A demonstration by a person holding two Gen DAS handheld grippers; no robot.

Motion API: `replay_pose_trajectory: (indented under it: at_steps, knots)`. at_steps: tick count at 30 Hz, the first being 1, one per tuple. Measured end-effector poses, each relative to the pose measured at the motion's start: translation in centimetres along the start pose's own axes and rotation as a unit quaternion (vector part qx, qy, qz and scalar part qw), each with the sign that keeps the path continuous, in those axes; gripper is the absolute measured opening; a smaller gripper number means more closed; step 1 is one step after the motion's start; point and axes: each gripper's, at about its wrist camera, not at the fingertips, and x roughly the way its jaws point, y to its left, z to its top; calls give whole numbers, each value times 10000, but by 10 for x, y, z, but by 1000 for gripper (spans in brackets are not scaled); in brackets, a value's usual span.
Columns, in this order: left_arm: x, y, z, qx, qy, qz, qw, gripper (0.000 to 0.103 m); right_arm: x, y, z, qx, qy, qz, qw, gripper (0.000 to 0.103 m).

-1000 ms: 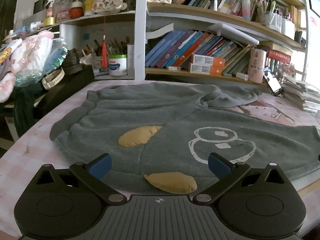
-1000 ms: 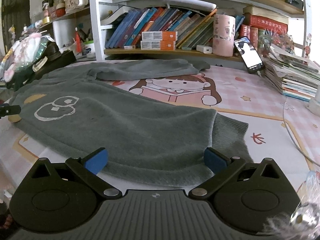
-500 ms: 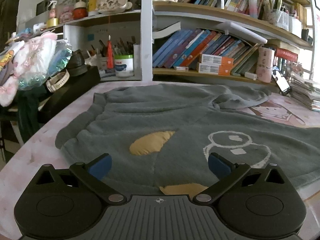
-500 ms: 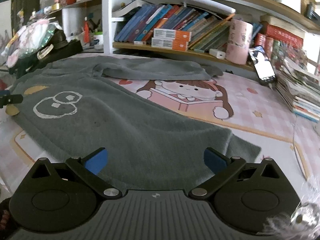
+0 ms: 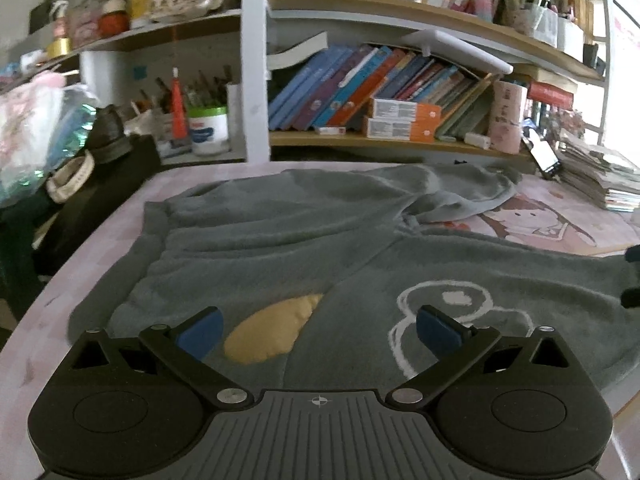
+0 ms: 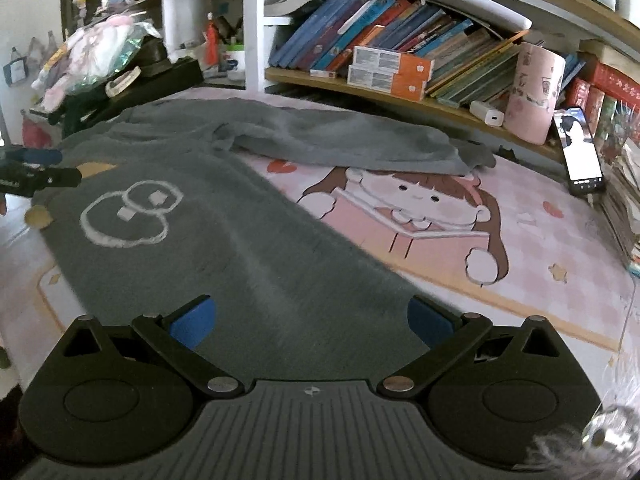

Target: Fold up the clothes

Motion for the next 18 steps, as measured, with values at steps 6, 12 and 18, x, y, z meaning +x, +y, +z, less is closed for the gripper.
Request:
replay_pose_trajectory:
  at_steps: [6,12,18]
  knots:
    - [15,-1,13,171,137,-187,9996,103,15,-15,19,172,-63,50,9998,103]
    - [24,2,30,509,110,-276,9983,103,33,-36,45,899,79,501,9947,103]
    - [42,12,59,1057,58,-103,9943,103,59,-58,91,868,337,366,9950,103]
